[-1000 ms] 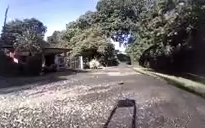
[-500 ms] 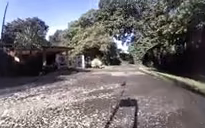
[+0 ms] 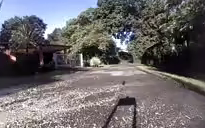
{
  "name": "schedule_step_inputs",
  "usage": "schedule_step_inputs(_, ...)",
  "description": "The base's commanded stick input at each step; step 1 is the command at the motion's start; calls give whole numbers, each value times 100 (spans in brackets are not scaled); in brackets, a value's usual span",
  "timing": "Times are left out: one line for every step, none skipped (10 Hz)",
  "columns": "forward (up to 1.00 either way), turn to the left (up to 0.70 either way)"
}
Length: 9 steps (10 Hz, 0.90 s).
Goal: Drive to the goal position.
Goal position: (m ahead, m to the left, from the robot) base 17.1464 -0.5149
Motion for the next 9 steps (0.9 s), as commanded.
schedule_step_inputs(70, -35)
schedule_step_inputs(70, -35)
schedule_step_inputs(70, -35)
schedule_step_inputs(70, -35)
schedule_step_inputs(70, -35)
schedule_step_inputs(70, -31)
schedule_step_inputs(70, -4)
schedule_step_inputs(70, 0)
schedule_step_inputs(70, 0)
